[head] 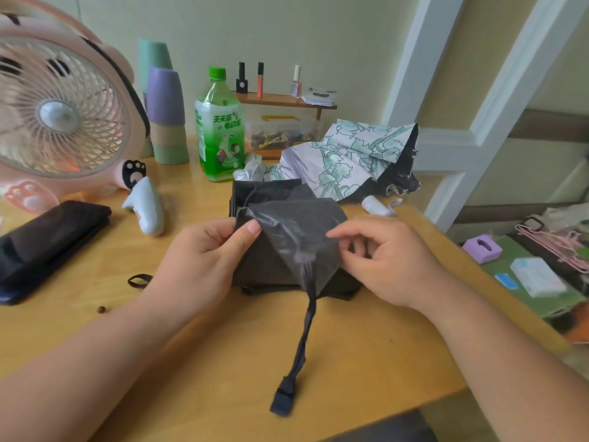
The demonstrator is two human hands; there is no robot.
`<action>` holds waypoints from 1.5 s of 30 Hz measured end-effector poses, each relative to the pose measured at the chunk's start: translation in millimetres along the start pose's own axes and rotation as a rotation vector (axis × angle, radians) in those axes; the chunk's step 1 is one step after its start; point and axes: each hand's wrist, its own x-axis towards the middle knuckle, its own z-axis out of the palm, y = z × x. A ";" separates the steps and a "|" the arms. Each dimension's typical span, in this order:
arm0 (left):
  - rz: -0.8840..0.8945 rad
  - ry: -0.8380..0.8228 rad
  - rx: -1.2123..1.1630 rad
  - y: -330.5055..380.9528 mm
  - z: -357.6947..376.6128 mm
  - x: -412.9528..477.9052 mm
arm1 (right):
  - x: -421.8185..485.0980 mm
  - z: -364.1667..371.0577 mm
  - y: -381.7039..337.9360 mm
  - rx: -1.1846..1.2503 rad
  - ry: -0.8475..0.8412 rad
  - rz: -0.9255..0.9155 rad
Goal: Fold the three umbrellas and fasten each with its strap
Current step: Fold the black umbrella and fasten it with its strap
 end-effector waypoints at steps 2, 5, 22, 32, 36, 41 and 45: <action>-0.003 0.023 -0.016 -0.1 1.3 0.0 | 7.6 -0.5 -5.0 -0.014 -0.078 -0.088; -0.013 0.026 -0.043 -0.6 0.6 0.9 | 13.5 3.7 -11.8 -0.176 -0.085 -0.262; 0.079 -0.162 0.545 -13.2 -36.0 4.5 | 69.0 18.4 -16.0 0.617 0.019 0.403; -0.055 -0.276 0.735 -14.3 -29.0 22.1 | 81.8 9.1 -11.1 0.687 -0.119 0.297; 0.058 -0.266 0.702 -27.6 -31.6 23.3 | 78.7 0.6 -14.7 0.584 -0.136 0.240; 0.443 -0.044 0.889 -33.4 -32.3 26.0 | 48.0 -6.3 -21.2 0.614 -0.224 -0.050; 0.518 -0.047 0.896 -34.4 -36.2 26.4 | 3.8 2.2 -10.4 0.303 -0.276 -0.118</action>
